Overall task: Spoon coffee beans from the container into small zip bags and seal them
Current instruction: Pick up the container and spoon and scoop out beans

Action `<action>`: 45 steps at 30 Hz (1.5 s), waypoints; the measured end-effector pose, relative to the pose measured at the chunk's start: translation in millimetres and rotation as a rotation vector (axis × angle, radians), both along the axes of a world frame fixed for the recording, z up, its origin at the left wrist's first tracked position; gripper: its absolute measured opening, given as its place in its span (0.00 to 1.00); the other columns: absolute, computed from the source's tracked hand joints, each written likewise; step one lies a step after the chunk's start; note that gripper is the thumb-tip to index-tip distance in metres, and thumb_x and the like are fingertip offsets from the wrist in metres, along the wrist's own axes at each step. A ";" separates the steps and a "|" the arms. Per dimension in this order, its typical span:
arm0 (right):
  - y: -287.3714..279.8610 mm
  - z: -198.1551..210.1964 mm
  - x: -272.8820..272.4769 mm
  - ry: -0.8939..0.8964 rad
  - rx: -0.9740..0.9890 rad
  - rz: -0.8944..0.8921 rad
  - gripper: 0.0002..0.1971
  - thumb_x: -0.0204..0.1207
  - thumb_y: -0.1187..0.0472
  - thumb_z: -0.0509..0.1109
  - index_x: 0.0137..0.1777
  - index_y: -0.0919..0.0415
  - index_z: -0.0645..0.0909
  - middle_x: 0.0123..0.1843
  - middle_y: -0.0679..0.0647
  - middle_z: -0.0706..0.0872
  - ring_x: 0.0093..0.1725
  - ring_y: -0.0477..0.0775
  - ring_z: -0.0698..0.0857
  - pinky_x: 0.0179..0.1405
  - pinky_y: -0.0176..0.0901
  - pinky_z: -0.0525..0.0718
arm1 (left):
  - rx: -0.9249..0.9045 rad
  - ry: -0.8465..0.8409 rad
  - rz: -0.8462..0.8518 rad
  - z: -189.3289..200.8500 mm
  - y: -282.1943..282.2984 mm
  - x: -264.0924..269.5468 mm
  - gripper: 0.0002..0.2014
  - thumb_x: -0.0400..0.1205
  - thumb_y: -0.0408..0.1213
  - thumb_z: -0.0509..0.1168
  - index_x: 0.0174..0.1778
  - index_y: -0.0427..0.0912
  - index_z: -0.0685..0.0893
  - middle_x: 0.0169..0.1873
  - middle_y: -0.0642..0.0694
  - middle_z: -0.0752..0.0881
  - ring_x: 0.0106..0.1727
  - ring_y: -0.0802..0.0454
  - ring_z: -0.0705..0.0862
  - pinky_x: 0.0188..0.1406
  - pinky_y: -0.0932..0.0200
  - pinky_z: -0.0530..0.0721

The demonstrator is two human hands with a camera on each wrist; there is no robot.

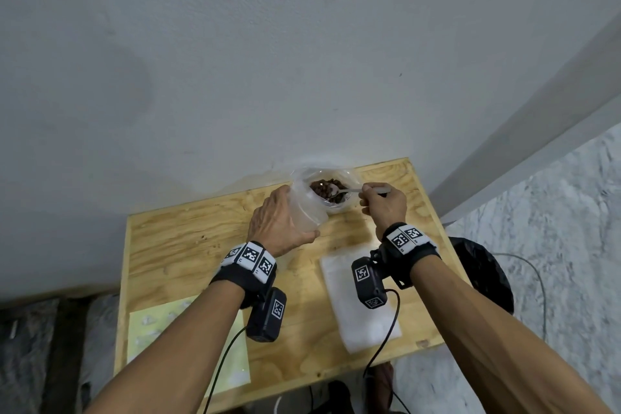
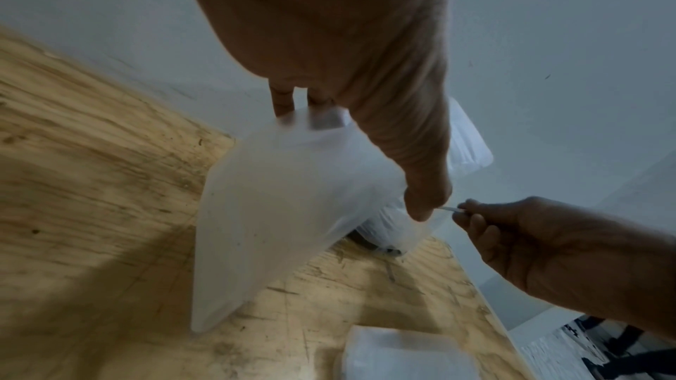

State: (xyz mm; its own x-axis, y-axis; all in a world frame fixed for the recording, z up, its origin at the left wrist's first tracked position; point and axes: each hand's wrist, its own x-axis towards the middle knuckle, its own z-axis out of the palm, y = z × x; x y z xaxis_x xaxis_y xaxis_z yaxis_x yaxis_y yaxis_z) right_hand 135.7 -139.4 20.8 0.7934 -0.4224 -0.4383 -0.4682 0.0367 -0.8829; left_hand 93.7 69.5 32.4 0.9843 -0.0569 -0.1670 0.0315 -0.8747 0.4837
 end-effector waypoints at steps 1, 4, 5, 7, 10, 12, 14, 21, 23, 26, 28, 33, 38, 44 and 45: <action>-3.1 1.2 -2.0 -0.004 0.022 -0.010 0.03 0.78 0.67 0.70 0.48 0.65 0.85 0.36 0.58 0.88 0.31 0.50 0.84 0.28 0.39 0.82 | 0.000 -0.003 -0.001 1.3 0.8 0.0 0.50 0.62 0.61 0.79 0.74 0.43 0.65 0.69 0.43 0.75 0.64 0.43 0.79 0.57 0.52 0.78; -11.9 5.4 -8.5 -0.012 0.083 -0.046 0.03 0.78 0.67 0.71 0.49 0.67 0.84 0.36 0.58 0.87 0.31 0.51 0.83 0.29 0.39 0.83 | 0.005 -0.006 0.004 5.4 4.1 0.3 0.50 0.62 0.61 0.79 0.74 0.43 0.65 0.68 0.44 0.75 0.64 0.43 0.79 0.56 0.52 0.79; -14.5 8.6 -11.0 -0.018 0.106 -0.054 0.03 0.78 0.67 0.71 0.48 0.66 0.84 0.36 0.58 0.87 0.32 0.51 0.83 0.30 0.39 0.82 | 0.006 -0.008 0.005 6.8 5.0 0.2 0.50 0.62 0.61 0.79 0.74 0.42 0.64 0.69 0.43 0.75 0.65 0.43 0.79 0.57 0.52 0.79; -19.1 17.8 -15.8 -0.039 0.140 -0.058 0.02 0.79 0.67 0.70 0.47 0.65 0.83 0.37 0.59 0.87 0.31 0.50 0.82 0.30 0.39 0.82 | 0.006 -0.013 0.007 10.3 5.9 -0.3 0.50 0.62 0.61 0.79 0.74 0.41 0.64 0.69 0.43 0.75 0.65 0.42 0.78 0.59 0.50 0.79; -24.0 36.2 -21.8 -0.096 0.174 -0.037 0.02 0.79 0.65 0.71 0.48 0.65 0.83 0.38 0.58 0.87 0.31 0.49 0.82 0.28 0.37 0.81 | 0.014 -0.024 0.010 13.8 5.9 -0.6 0.50 0.62 0.62 0.79 0.73 0.41 0.65 0.68 0.43 0.76 0.65 0.42 0.79 0.59 0.50 0.79; -24.5 51.3 -26.4 -0.140 0.168 0.006 0.03 0.79 0.64 0.71 0.47 0.65 0.83 0.38 0.58 0.87 0.31 0.49 0.82 0.27 0.37 0.81 | 0.015 -0.023 0.006 14.4 5.1 -1.1 0.50 0.62 0.63 0.79 0.73 0.42 0.66 0.68 0.44 0.76 0.65 0.43 0.79 0.59 0.51 0.79; -22.6 63.6 -29.3 -0.186 0.133 0.066 0.04 0.79 0.64 0.71 0.45 0.65 0.83 0.37 0.58 0.87 0.31 0.50 0.82 0.27 0.38 0.80 | 0.018 -0.031 -0.002 12.8 4.9 0.0 0.49 0.61 0.64 0.78 0.72 0.43 0.66 0.67 0.44 0.76 0.64 0.43 0.79 0.57 0.52 0.78; -8.0 87.6 -46.9 -0.351 -0.098 0.348 0.04 0.79 0.65 0.71 0.45 0.57 0.85 0.39 0.56 0.89 0.33 0.47 0.85 0.29 0.44 0.83 | 0.021 -0.036 -0.006 14.1 -0.5 -3.9 0.46 0.62 0.62 0.78 0.69 0.42 0.67 0.63 0.45 0.77 0.60 0.43 0.80 0.53 0.51 0.79; -5.8 87.5 -49.5 -0.384 -0.137 0.349 0.05 0.79 0.64 0.71 0.44 0.55 0.85 0.39 0.54 0.89 0.32 0.44 0.85 0.28 0.41 0.83 | 0.031 -0.035 -0.011 12.3 1.7 -5.6 0.44 0.62 0.61 0.78 0.67 0.43 0.67 0.61 0.45 0.77 0.58 0.43 0.80 0.51 0.51 0.80; -8.1 83.6 -49.3 -0.405 -0.145 0.279 0.03 0.79 0.64 0.70 0.46 0.58 0.85 0.40 0.57 0.88 0.31 0.45 0.84 0.27 0.42 0.83 | 0.034 -0.038 -0.005 9.6 6.2 -7.9 0.46 0.61 0.61 0.78 0.68 0.43 0.67 0.63 0.44 0.77 0.60 0.42 0.80 0.53 0.50 0.80; -10.6 78.5 -46.8 -0.399 -0.150 0.216 0.03 0.80 0.64 0.70 0.47 0.60 0.85 0.40 0.60 0.87 0.32 0.48 0.84 0.27 0.43 0.83 | 0.032 -0.040 0.004 8.7 8.8 -9.2 0.49 0.61 0.62 0.79 0.71 0.42 0.66 0.66 0.43 0.76 0.63 0.41 0.79 0.57 0.49 0.80; -9.2 40.4 -23.1 -0.255 -0.266 0.142 0.07 0.81 0.58 0.67 0.41 0.52 0.84 0.43 0.56 0.89 0.39 0.56 0.88 0.38 0.55 0.90 | 0.033 -0.043 0.009 4.6 12.8 -11.2 0.51 0.61 0.62 0.79 0.73 0.42 0.65 0.69 0.43 0.76 0.64 0.42 0.79 0.59 0.49 0.81; 5.0 1.2 -4.8 -0.125 -0.354 0.222 0.09 0.80 0.60 0.66 0.40 0.52 0.84 0.45 0.52 0.91 0.45 0.61 0.89 0.51 0.61 0.87 | 0.030 -0.031 0.016 1.3 12.4 -15.0 0.51 0.62 0.61 0.79 0.75 0.42 0.64 0.70 0.43 0.75 0.65 0.43 0.79 0.59 0.50 0.80; 14.4 0.7 2.9 0.047 -0.159 0.128 0.11 0.80 0.61 0.67 0.37 0.55 0.84 0.36 0.54 0.89 0.38 0.57 0.88 0.32 0.47 0.87 | 0.026 -0.011 0.017 -2.0 12.8 -16.8 0.52 0.62 0.62 0.79 0.76 0.43 0.64 0.71 0.43 0.75 0.66 0.43 0.78 0.62 0.49 0.81; 11.8 2.6 2.9 0.064 -0.107 0.107 0.09 0.81 0.62 0.66 0.41 0.59 0.86 0.36 0.55 0.89 0.37 0.55 0.86 0.27 0.43 0.83 | 0.023 -0.011 0.016 -1.9 12.5 -16.1 0.51 0.62 0.62 0.79 0.76 0.43 0.64 0.71 0.43 0.75 0.65 0.43 0.79 0.61 0.49 0.81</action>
State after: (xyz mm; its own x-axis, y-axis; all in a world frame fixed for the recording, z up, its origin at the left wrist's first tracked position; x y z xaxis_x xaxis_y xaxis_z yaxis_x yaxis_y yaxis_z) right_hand 138.7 -127.6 23.4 0.8083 -0.3835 -0.4468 -0.5200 -0.1089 -0.8472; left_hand 77.6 82.0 30.5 0.9868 -0.0373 -0.1575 0.0405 -0.8852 0.4635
